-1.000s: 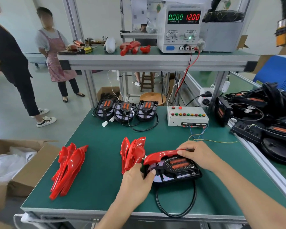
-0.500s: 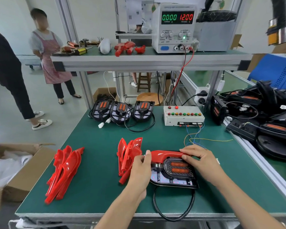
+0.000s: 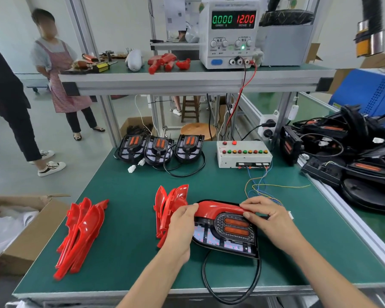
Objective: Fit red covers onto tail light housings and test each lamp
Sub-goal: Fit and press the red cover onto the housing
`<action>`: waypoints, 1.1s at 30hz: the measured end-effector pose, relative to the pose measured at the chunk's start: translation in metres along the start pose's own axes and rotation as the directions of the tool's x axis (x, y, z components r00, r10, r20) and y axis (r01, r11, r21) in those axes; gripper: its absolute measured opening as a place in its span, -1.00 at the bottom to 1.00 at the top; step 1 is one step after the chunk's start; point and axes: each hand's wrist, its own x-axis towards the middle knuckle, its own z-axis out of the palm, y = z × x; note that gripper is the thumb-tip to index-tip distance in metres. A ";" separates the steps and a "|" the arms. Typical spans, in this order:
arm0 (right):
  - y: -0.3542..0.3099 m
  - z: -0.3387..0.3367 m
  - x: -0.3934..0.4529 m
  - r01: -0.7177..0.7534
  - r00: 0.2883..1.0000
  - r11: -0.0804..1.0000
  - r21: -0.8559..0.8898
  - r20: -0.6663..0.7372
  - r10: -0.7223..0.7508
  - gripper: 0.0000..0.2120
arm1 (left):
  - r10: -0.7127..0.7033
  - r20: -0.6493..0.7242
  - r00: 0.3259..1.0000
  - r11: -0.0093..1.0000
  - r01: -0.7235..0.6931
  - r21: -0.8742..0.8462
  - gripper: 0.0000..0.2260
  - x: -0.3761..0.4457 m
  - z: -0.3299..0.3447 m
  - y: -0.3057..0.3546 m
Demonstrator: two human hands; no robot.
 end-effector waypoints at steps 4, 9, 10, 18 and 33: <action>0.002 0.001 -0.001 0.007 1.000 1.000 -0.010 -0.010 -0.007 -0.73 | 0.045 -0.023 0.999 0.999 -0.045 0.005 -0.77 -0.002 0.003 -0.003; 0.005 0.002 -0.003 0.041 0.999 0.997 -0.067 -0.023 -0.043 -0.67 | 0.017 -0.029 0.999 0.997 -0.019 -0.077 -0.63 -0.004 0.005 -0.004; 0.005 0.003 -0.004 0.048 0.998 0.996 -0.076 -0.026 -0.050 -0.67 | 0.004 -0.026 1.000 0.998 -0.006 -0.064 -0.56 -0.003 0.005 -0.003; -0.001 0.005 -0.006 0.100 0.994 0.992 -0.075 -0.039 -0.103 -0.76 | -0.007 -0.014 1.000 1.000 0.008 0.015 -0.66 0.004 0.002 0.004; -0.007 0.011 -0.015 0.025 0.994 0.999 0.042 -0.103 -0.020 -0.69 | 0.040 0.040 0.998 0.997 -0.042 0.070 -0.65 0.002 0.006 0.007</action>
